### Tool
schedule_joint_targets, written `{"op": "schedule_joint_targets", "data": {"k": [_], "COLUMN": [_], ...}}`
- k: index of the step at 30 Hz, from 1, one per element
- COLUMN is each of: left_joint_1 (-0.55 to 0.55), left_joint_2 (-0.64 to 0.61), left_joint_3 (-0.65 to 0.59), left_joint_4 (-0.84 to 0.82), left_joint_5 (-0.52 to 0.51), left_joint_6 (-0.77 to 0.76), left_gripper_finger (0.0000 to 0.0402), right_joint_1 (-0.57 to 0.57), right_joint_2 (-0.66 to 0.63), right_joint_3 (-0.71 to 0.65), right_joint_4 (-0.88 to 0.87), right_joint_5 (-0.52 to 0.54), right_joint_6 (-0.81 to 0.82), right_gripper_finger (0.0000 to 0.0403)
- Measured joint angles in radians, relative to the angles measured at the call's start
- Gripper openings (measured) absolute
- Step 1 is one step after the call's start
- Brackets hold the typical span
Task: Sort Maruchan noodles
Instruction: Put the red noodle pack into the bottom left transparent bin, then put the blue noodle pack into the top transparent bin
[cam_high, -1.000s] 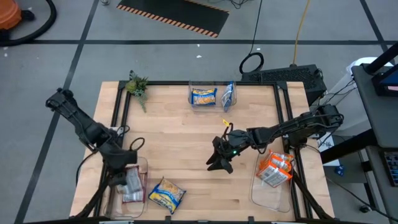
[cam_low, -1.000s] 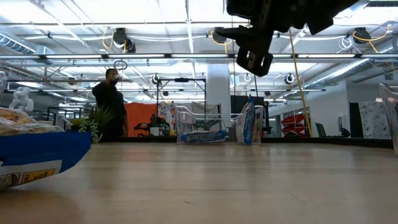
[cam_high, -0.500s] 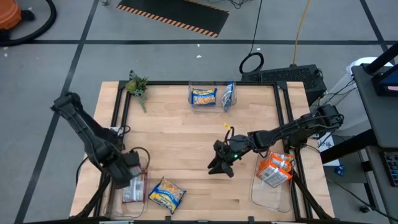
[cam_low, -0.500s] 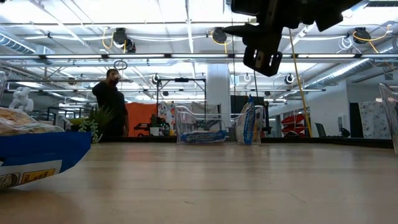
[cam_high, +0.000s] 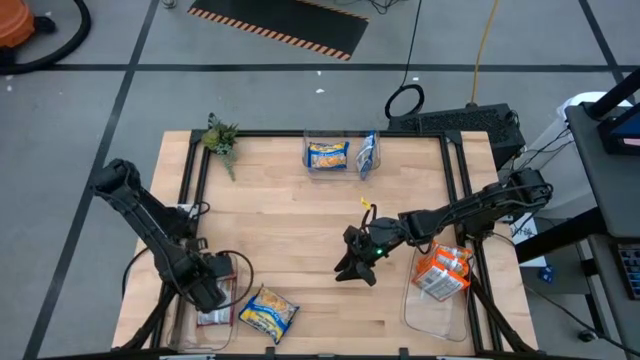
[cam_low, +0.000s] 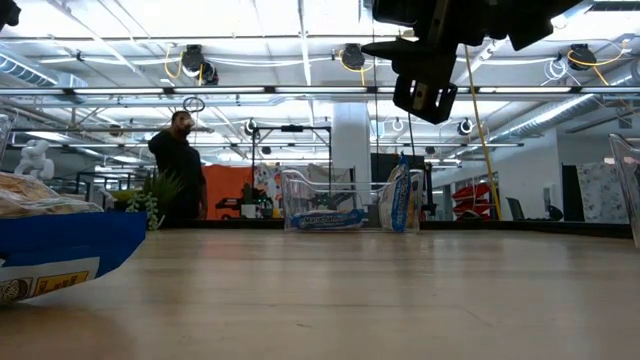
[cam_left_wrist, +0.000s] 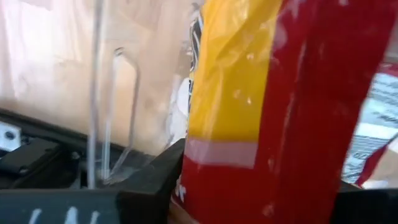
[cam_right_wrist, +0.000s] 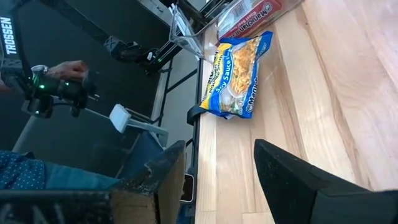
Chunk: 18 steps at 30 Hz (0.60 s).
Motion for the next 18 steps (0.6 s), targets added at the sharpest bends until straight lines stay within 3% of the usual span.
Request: {"op": "schedule_joint_targets", "data": {"k": [4,9,15,18], "left_joint_1": [-0.003,-0.01,-0.015,-0.016], "left_joint_2": [0.0,0.0,-0.026,-0.063], "left_joint_3": [0.0,0.0,0.0,0.0], "left_joint_4": [0.048,0.128,0.271,0.362], "left_joint_5": [0.004,0.102,0.268,0.295], "left_joint_6": [-0.004,0.001,-0.055,-0.117], "left_gripper_finger": [0.0211,0.0259,0.027,0.027], "right_joint_1": [0.0,0.0,0.0,0.0], "right_joint_2": [0.0,0.0,0.0,0.0], "right_joint_3": [0.0,0.0,0.0,0.0], "right_joint_4": [0.0,0.0,0.0,0.0], "right_joint_5": [-0.001,-0.001,-0.001,-0.001], "right_joint_6": [0.0,-0.006,-0.007,-0.007], "right_gripper_finger": [0.0185,0.0185,0.0185,0.0185]}}
